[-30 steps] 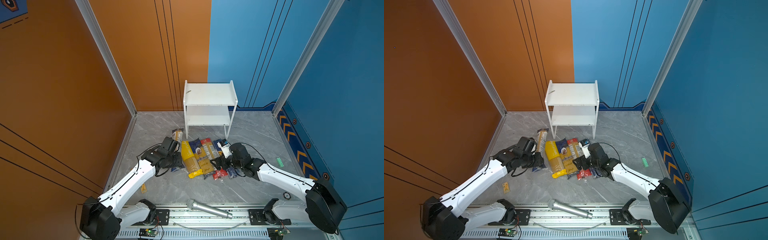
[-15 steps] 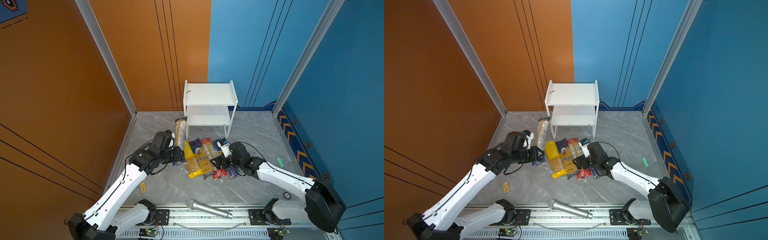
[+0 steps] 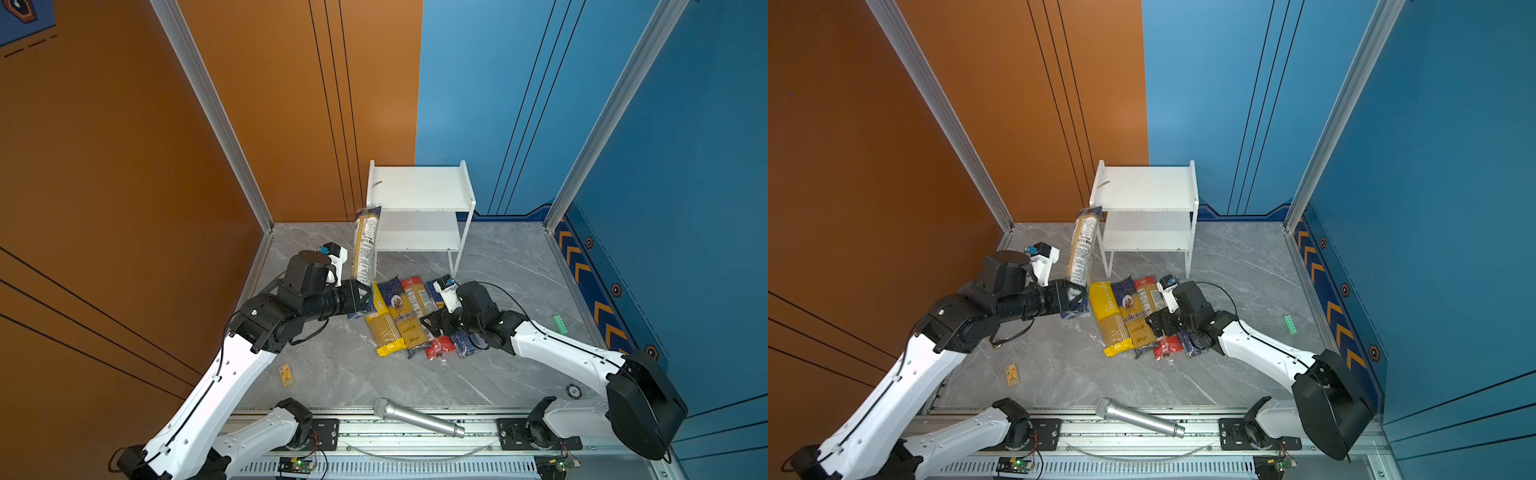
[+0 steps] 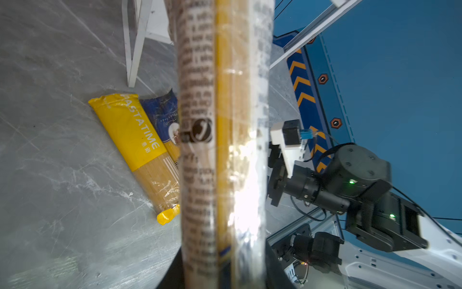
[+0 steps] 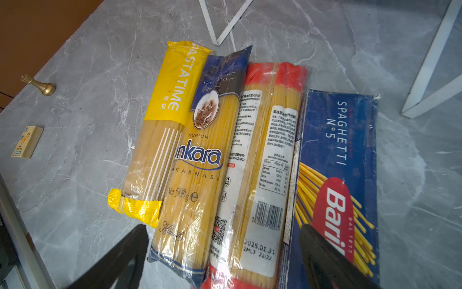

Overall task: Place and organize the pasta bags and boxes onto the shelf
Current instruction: 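Carry the upright clear bag with the left gripper toward the white shelf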

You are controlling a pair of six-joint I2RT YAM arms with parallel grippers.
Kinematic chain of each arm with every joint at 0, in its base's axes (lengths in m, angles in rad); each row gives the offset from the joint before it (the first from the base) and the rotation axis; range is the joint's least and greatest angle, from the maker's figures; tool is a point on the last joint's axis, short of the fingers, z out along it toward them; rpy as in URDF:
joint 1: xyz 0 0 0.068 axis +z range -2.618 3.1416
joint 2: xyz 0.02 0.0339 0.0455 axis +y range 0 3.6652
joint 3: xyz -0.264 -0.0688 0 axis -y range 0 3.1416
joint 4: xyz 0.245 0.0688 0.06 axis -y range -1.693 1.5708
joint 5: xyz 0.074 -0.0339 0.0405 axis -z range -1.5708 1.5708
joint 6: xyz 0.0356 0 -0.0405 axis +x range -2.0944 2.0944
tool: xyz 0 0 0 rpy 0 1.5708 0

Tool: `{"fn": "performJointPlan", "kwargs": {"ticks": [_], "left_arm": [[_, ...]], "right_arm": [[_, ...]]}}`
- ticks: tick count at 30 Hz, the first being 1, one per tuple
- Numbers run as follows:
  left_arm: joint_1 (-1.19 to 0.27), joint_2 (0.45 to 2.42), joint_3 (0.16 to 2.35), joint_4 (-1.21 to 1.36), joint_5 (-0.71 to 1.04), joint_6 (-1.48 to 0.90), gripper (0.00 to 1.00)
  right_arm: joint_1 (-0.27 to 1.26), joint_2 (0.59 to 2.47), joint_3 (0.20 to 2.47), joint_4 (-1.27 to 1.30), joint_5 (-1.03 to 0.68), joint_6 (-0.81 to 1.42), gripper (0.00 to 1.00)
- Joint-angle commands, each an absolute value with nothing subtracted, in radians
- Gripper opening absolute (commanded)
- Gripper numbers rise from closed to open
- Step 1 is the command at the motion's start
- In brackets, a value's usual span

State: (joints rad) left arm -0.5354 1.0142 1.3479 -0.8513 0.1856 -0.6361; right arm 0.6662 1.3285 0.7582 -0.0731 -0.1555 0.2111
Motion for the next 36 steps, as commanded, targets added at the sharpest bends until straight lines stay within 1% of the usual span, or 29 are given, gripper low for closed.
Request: {"fn": "performJointPlan", "kwargs": {"ticks": [1, 8, 17, 28, 36], "left_arm": [[-0.545, 1.008, 1.476, -0.731, 0.207, -0.572, 0.00], [-0.547, 1.079, 1.648, -0.728, 0.214, -0.529, 0.00], [-0.535, 1.214, 1.814, -0.629, 0.254, -0.512, 0.00], [-0.499, 1.347, 1.866, -0.351, 0.255, -0.503, 0.00], [-0.463, 1.467, 1.878, -0.213, 0.340, -0.560, 0.00]], "right_arm": [[0.663, 1.331, 0.790, -0.110, -0.134, 0.221, 0.91], [0.664, 1.330, 0.789, -0.122, -0.126, 0.221, 0.92], [0.678, 1.343, 0.789, -0.123, -0.106, 0.228, 0.91], [0.693, 1.342, 0.782, -0.119, -0.088, 0.232, 0.91], [0.695, 1.343, 0.775, -0.113, -0.079, 0.236, 0.91]]}}
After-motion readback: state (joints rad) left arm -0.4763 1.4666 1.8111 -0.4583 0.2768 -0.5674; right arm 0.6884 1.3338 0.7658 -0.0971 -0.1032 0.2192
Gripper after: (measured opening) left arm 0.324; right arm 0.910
